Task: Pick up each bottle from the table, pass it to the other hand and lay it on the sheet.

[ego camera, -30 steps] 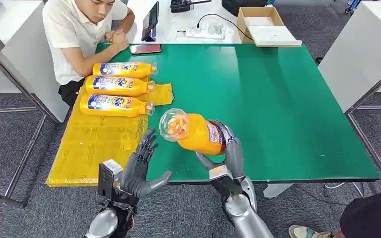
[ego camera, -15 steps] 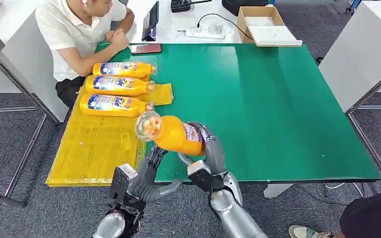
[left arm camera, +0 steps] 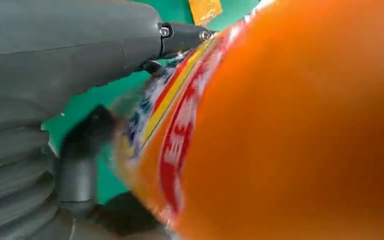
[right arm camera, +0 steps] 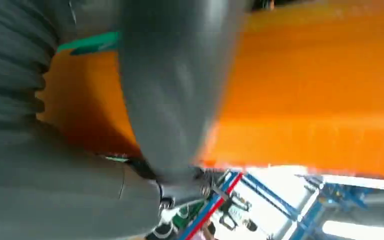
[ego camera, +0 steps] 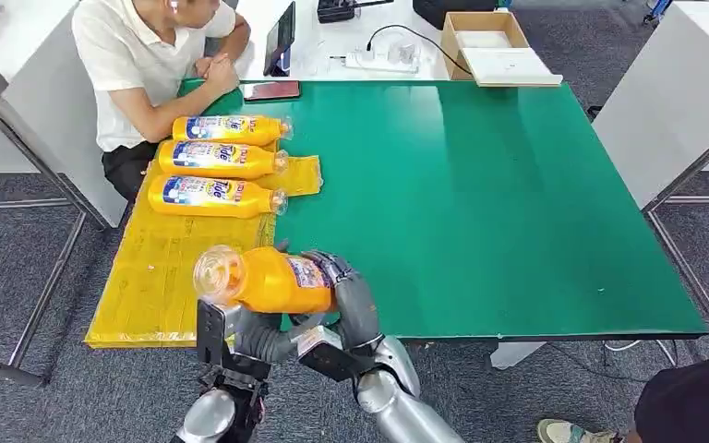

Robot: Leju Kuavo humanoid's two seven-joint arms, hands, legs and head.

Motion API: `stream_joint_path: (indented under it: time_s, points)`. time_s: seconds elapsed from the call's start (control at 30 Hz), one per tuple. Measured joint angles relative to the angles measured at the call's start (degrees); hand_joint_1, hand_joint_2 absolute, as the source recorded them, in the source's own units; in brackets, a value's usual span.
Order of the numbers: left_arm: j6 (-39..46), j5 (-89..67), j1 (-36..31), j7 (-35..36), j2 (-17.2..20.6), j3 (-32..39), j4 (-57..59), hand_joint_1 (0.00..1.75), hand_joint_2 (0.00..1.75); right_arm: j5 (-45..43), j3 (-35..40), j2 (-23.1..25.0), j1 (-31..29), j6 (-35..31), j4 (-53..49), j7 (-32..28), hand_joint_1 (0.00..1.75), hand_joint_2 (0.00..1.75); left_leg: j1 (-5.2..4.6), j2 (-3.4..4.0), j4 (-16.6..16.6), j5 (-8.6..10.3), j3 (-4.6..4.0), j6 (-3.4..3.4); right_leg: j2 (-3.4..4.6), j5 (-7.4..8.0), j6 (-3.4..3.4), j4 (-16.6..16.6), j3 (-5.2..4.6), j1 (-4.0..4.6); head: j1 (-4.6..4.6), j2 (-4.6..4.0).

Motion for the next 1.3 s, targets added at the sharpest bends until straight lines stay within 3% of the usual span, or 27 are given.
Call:
stream_joint_path:
  time_s: [0.33, 0.37, 0.4, 0.43, 0.53, 0.57, 0.6, 0.63, 0.73, 0.77, 1.13, 1.23, 1.3]
  points:
    - [-0.8, 3.5, 0.2, -0.5, -0.4, 0.9, 0.0, 0.0, 1.75, -1.0, 2.1, 0.6, -0.4, 0.9, 2.3, -0.4, 1.75, 1.75, 0.0, 0.01, 0.0, 0.0, 0.0, 0.0, 0.0, 0.0, 0.0, 0.0, 0.0, 0.0, 0.0, 0.0]
    - [-0.9, 4.4, 0.2, -0.6, -0.5, 1.0, 0.0, 0.09, 1.75, -1.2, 2.4, 0.8, -0.4, 1.1, 2.6, -0.5, 1.75, 1.75, 0.0, 0.01, 0.0, 0.0, 0.0, 0.0, 0.0, 0.0, 0.0, 0.0, 0.0, 0.0, 0.0, 0.0]
    - [-1.0, 5.4, 0.2, -0.9, -0.5, 1.2, -0.1, 1.57, 1.75, -1.4, 2.7, 0.9, -0.4, 1.4, 3.0, -0.6, 1.75, 1.75, 0.0, 0.01, 0.0, 0.0, 0.0, 0.0, 0.0, 0.0, 0.0, 0.0, 0.0, 0.0, 0.0, 0.0]
    - [-1.0, 6.2, 0.3, -1.2, -0.5, 1.5, -0.3, 1.75, 1.75, -1.7, 3.1, 1.1, -0.6, 1.5, 3.4, -0.8, 1.75, 1.75, 0.01, 0.01, 0.0, 0.0, 0.0, 0.0, 0.0, 0.0, 0.0, 0.0, -0.01, 0.01, 0.0, 0.0]
    - [-1.2, 7.3, 0.8, -1.8, -0.6, 1.9, -1.0, 1.75, 1.75, -2.5, 3.9, 1.4, -1.4, 1.8, 4.5, -1.3, 1.71, 1.75, 0.02, 0.02, 0.0, 0.0, 0.0, 0.0, 0.01, 0.0, 0.0, 0.0, -0.03, 0.01, 0.0, 0.0]
    - [-1.4, 7.6, 0.9, -2.1, -0.6, 1.9, -1.1, 1.75, 1.75, -2.7, 4.2, 1.5, -1.7, 1.9, 5.0, -1.7, 1.48, 1.75, 0.02, 0.02, 0.0, 0.0, 0.0, 0.0, 0.01, 0.0, 0.0, 0.0, -0.03, 0.01, -0.02, 0.0]
    - [-1.7, 7.9, 0.9, -2.3, -0.5, 2.1, -1.3, 1.75, 1.75, -3.0, 4.5, 1.5, -2.0, 1.9, 5.2, -1.9, 0.4, 1.75, 0.02, 0.02, 0.0, 0.0, 0.0, 0.0, 0.01, 0.0, 0.0, 0.0, -0.03, 0.01, 0.0, -0.02]
    - [-2.0, 8.1, 1.0, -2.5, -0.5, 2.3, -1.4, 1.75, 1.75, -3.1, 4.6, 1.6, -2.3, 2.0, 5.5, -2.0, 0.03, 1.75, 0.01, 0.02, 0.0, 0.0, 0.0, 0.0, 0.01, 0.0, 0.0, 0.0, -0.03, 0.01, 0.0, 0.0]
    - [-2.1, 8.5, 1.0, -3.1, -0.5, 2.4, -1.4, 1.75, 1.75, -3.2, 5.4, 1.6, -2.7, 2.1, 6.0, -2.0, 0.0, 1.75, 0.01, 0.01, 0.0, 0.0, 0.0, 0.0, 0.01, 0.0, 0.0, 0.0, -0.03, 0.01, 0.0, -0.02]
    - [-2.1, 8.5, 1.0, -3.3, -0.5, 2.6, -1.5, 1.75, 1.75, -3.3, 5.7, 1.6, -2.6, 2.5, 6.2, -2.0, 0.0, 0.0, 0.01, 0.02, 0.0, 0.0, 0.0, 0.0, 0.01, 0.0, 0.0, 0.0, -0.03, 0.01, 0.02, 0.0]
    - [-0.3, 6.9, 2.4, -5.1, 0.2, 4.6, -3.6, 1.75, 1.75, -4.7, 7.6, 1.6, -1.0, 2.4, 6.2, -1.9, 0.0, 0.0, 0.03, 0.02, 0.0, 0.0, -0.03, -0.01, 0.0, -0.01, -0.01, 0.0, -0.07, 0.02, 0.0, 0.0]
    - [4.3, 4.6, 2.4, -6.1, 0.2, 6.0, -4.5, 1.75, 1.75, -5.4, 7.8, 1.6, 0.0, 2.4, 6.2, -2.2, 0.0, 0.0, 0.04, 0.04, 0.0, 0.0, -0.05, -0.01, 0.0, -0.01, -0.01, 0.0, -0.09, 0.02, -0.02, 0.0]
    - [12.4, -0.6, 1.5, -6.7, 0.2, 7.6, -4.6, 1.75, 1.75, -5.8, 7.8, 1.5, 0.7, 2.4, 6.2, -2.8, 0.0, 0.0, 0.05, 0.03, 0.0, 0.0, -0.05, -0.01, 0.01, 0.0, -0.02, 0.0, -0.09, 0.03, 0.02, -0.02]
